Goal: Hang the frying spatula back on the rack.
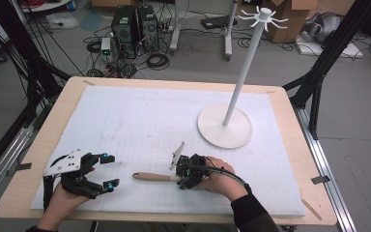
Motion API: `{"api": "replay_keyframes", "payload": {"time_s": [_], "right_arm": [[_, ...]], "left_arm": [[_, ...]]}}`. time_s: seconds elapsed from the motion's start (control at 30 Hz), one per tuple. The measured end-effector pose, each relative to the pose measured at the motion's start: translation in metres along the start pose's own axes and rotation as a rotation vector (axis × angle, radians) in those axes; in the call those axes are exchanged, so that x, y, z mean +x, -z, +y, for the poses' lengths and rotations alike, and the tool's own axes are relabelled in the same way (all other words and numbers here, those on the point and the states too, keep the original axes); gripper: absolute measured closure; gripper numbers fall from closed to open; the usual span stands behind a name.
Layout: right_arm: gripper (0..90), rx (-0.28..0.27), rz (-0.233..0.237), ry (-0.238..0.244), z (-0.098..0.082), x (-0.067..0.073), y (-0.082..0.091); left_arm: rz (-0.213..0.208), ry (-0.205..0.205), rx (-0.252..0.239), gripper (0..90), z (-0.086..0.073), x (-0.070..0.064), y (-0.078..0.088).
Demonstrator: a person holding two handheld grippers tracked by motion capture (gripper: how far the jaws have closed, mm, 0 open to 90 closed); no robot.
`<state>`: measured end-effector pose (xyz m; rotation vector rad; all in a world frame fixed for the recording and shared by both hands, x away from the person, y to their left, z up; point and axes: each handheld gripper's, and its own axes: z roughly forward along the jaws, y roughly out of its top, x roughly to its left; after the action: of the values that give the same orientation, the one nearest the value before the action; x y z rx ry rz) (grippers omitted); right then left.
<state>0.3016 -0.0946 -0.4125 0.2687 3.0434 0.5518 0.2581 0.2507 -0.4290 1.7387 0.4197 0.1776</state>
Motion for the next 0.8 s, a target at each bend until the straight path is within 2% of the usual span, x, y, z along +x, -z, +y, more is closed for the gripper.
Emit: {"api": "replay_keyframes", "payload": {"time_s": [0.07,0.13,0.17,0.2,0.27,0.37,0.47,0.57,0.6,0.73,0.8], "right_arm": [[69.5,0.008,-0.002,-0.005,0.001,0.001,0.000],[75.2,0.039,-0.017,0.015,0.005,0.004,0.000],[75.2,0.039,-0.017,0.015,0.005,0.004,0.000],[77.3,0.046,-0.032,0.041,0.006,0.008,0.000],[77.4,0.041,-0.038,0.046,0.006,0.008,0.000],[77.6,0.016,-0.035,0.035,0.002,0.008,0.001],[77.8,-0.048,-0.023,0.022,-0.006,0.006,0.002],[77.9,-0.063,-0.024,0.008,-0.009,0.005,0.003],[77.9,-0.069,-0.046,0.009,-0.010,0.005,0.006],[78.0,-0.099,-0.060,-0.002,-0.013,0.003,0.011],[78.0,-0.144,-0.062,-0.006,-0.016,0.003,0.020]], "left_arm": [[-0.004,0.001,0.002,17.7,0.000,0.000,-0.001],[-0.009,-0.003,0.004,18.0,0.002,-0.002,-0.006],[-0.009,-0.003,0.004,18.1,0.002,-0.002,-0.006],[-0.017,-0.008,0.001,18.5,0.003,-0.003,-0.008],[-0.024,-0.011,0.005,18.5,0.004,-0.005,-0.010],[-0.020,-0.017,0.001,18.6,0.004,-0.006,-0.009],[-0.010,-0.014,-0.025,18.7,0.006,-0.005,-0.003],[-0.007,-0.007,-0.035,18.7,0.006,-0.004,-0.001],[-0.005,-0.007,-0.037,18.7,0.005,-0.004,-0.001],[-0.009,-0.009,-0.037,18.9,0.006,-0.005,-0.001],[-0.012,-0.012,-0.038,18.9,0.007,-0.006,-0.002]]}}
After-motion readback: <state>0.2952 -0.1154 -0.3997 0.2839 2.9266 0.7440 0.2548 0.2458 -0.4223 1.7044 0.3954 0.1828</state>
